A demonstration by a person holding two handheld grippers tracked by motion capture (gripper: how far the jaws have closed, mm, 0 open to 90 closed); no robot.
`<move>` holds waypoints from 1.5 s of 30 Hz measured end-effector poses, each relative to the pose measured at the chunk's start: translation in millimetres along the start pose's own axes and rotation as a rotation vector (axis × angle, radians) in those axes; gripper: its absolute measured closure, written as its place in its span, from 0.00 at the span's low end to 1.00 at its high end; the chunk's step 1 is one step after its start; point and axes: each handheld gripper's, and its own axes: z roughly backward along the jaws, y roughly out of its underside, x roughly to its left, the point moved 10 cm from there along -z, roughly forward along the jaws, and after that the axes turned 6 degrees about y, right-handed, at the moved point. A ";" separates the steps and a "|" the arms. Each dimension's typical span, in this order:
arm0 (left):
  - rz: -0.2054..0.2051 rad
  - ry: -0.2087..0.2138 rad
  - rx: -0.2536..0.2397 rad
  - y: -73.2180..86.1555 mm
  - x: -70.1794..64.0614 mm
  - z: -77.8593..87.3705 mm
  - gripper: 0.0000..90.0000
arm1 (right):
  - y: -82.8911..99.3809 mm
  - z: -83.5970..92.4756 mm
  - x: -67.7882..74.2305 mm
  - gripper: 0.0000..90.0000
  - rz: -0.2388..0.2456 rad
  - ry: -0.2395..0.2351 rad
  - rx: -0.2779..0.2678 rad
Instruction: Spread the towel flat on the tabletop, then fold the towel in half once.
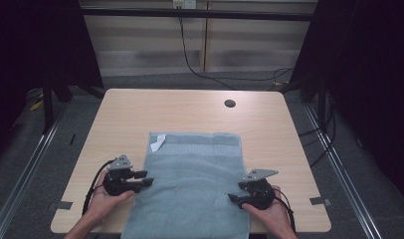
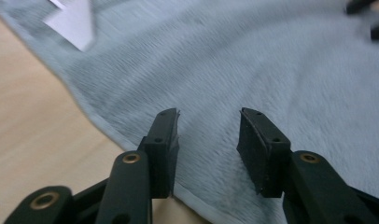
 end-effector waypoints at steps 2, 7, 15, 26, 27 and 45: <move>-0.031 -0.062 0.037 6.7 7.3 -7.0 0.64 | -5.1 -0.1 -3.4 0.46 -0.007 0.016 -0.030; 0.034 -0.098 -0.013 -7.1 32.1 -15.2 0.65 | -11.3 -12.3 -16.5 0.48 -0.011 0.050 -0.037; 0.065 -0.179 -0.035 -27.1 56.0 -31.4 0.65 | -39.2 -38.5 -53.6 0.48 0.001 0.066 -0.054; 0.094 -0.195 -0.080 -30.4 72.6 -30.3 0.69 | -48.3 -46.8 -64.3 0.45 -0.012 0.069 -0.069; 0.094 -0.212 -0.082 -30.3 75.1 -29.4 0.69 | -46.0 -45.0 -59.7 0.44 -0.009 0.069 -0.065; 0.139 -0.104 -0.190 -40.6 69.7 -3.4 0.56 | -55.3 -14.7 -70.5 0.41 -0.099 0.061 -0.171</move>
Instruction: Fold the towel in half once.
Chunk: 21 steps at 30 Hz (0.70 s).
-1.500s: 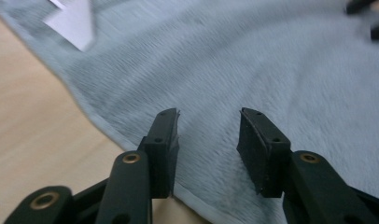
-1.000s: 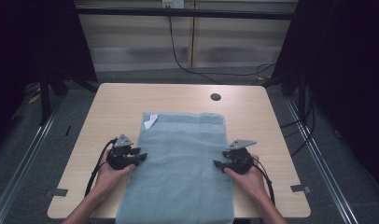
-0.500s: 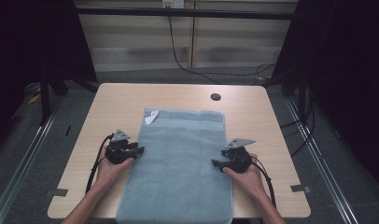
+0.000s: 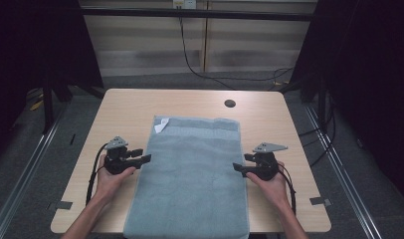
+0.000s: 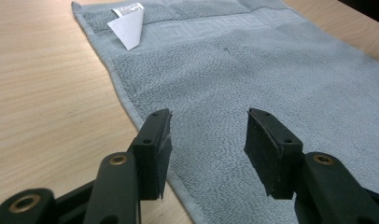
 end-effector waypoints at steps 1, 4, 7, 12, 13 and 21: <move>0.004 -0.002 -0.003 -0.1 0.9 -0.7 0.56 | -0.3 -0.2 -0.6 0.41 0.002 0.001 -0.001; 0.001 0.003 0.004 1.2 2.1 -4.3 0.56 | -1.2 -2.2 -1.5 0.41 0.006 -0.001 -0.003; -0.025 0.016 0.061 6.5 2.1 -14.4 0.57 | -4.7 -8.2 -2.6 0.42 0.014 -0.006 0.002; -0.089 0.004 0.109 12.2 -2.3 -30.0 0.55 | -5.9 -28.5 0.7 0.42 0.041 -0.013 0.039; -0.095 -0.001 0.116 12.9 -2.8 -29.8 0.55 | -3.9 -33.4 0.8 0.42 0.062 -0.006 0.055; -0.128 0.001 0.138 24.8 -17.5 -19.2 0.58 | 10.7 -35.1 12.2 0.41 0.115 0.010 0.094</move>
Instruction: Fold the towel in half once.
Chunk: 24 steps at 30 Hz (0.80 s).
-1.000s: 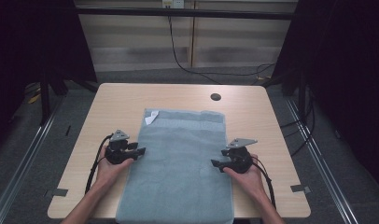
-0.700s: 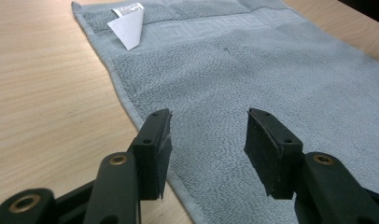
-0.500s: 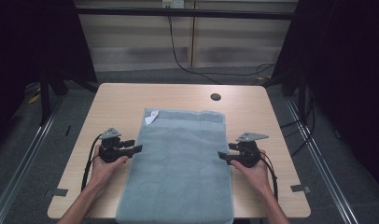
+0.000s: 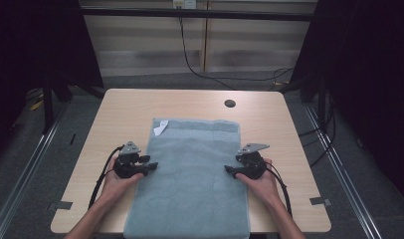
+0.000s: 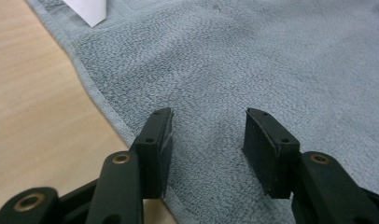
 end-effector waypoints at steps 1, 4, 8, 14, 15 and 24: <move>-0.010 0.004 0.010 3.1 -3.5 3.1 0.58 | 1.8 1.9 2.6 0.41 0.006 -0.004 0.001; -0.001 0.013 0.019 11.8 -14.5 11.6 0.57 | 8.5 9.6 9.1 0.41 0.019 -0.026 -0.002; 0.003 0.071 0.034 24.2 -33.7 23.2 0.57 | 19.7 22.9 19.0 0.41 0.028 -0.057 0.003; 0.006 0.165 0.044 32.6 -58.9 33.8 0.57 | 41.0 47.5 38.0 0.41 0.038 -0.098 -0.002; -0.004 0.167 0.050 30.0 -59.7 31.5 0.57 | 44.4 51.4 41.5 0.41 0.046 -0.100 0.000; 0.030 0.037 0.028 -4.8 -11.9 -6.6 0.59 | 54.8 62.9 53.1 0.41 0.066 -0.109 0.008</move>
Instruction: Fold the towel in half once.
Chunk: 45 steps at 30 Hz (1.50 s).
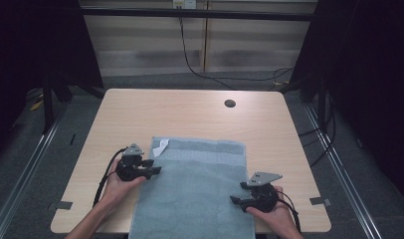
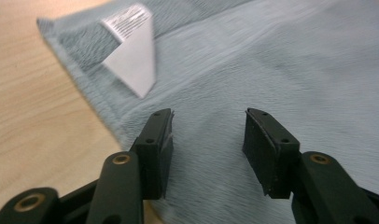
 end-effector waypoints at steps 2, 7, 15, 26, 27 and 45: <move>-0.012 -0.005 0.004 1.9 -2.4 0.9 0.60 | 1.0 1.6 1.9 0.41 0.001 -0.010 0.002; -0.060 0.006 0.038 19.8 -22.7 14.9 0.60 | 6.3 8.5 11.4 0.41 -0.011 -0.048 0.008; 0.007 0.071 0.008 15.3 -18.4 32.0 0.59 | -14.1 3.3 -11.6 0.45 -0.068 -0.076 -0.016; 0.069 -0.007 -0.061 -30.8 38.5 9.7 0.52 | -68.6 -52.7 -87.4 0.41 -0.109 0.049 -0.038; 0.091 -0.013 -0.066 -31.3 42.8 7.1 0.51 | -70.1 -55.5 -90.4 0.40 -0.117 0.055 -0.038; -0.031 -0.019 0.016 -8.0 28.4 2.9 0.34 | -60.8 -65.9 -82.9 0.53 -0.034 0.108 -0.025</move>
